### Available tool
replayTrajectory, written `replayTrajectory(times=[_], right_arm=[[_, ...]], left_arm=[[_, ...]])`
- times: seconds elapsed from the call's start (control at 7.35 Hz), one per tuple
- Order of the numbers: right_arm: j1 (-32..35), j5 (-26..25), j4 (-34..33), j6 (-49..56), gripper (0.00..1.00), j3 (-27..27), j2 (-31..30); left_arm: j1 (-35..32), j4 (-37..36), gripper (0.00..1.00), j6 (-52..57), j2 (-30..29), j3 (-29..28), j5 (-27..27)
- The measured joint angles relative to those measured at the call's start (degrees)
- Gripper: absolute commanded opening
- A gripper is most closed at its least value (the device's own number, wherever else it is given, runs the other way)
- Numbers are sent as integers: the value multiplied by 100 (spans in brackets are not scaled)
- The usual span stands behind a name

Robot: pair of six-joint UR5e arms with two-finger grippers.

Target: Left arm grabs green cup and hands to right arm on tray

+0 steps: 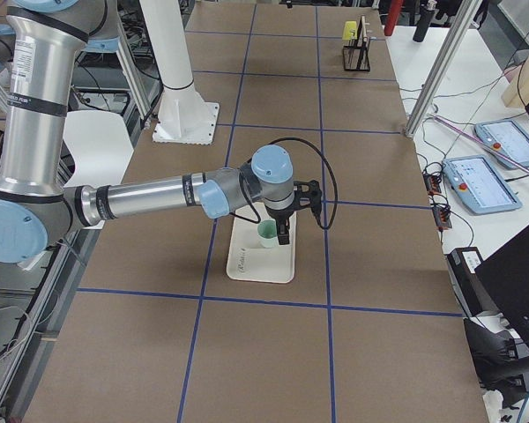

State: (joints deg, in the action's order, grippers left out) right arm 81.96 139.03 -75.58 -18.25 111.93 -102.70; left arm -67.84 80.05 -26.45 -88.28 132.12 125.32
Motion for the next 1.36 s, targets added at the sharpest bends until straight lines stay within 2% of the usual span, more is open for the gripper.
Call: replayTrajectory(times=[0.27,0.41,1.09,1.36], right_arm=[[343,-28,-169,465,100,7,-86],[406,-99,-249,579,100,20,-61],[326,-347,-354,758,100,16,-27],[578,-365,-820,1419,100,-19,-29]], left_arm=[[-931,22,100,1944,637,-520,476],[-1176,24,100,2502,820,-690,605],[-1568,30,100,3005,1128,-1178,849],[-1850,30,100,3278,1194,-1346,1068]])
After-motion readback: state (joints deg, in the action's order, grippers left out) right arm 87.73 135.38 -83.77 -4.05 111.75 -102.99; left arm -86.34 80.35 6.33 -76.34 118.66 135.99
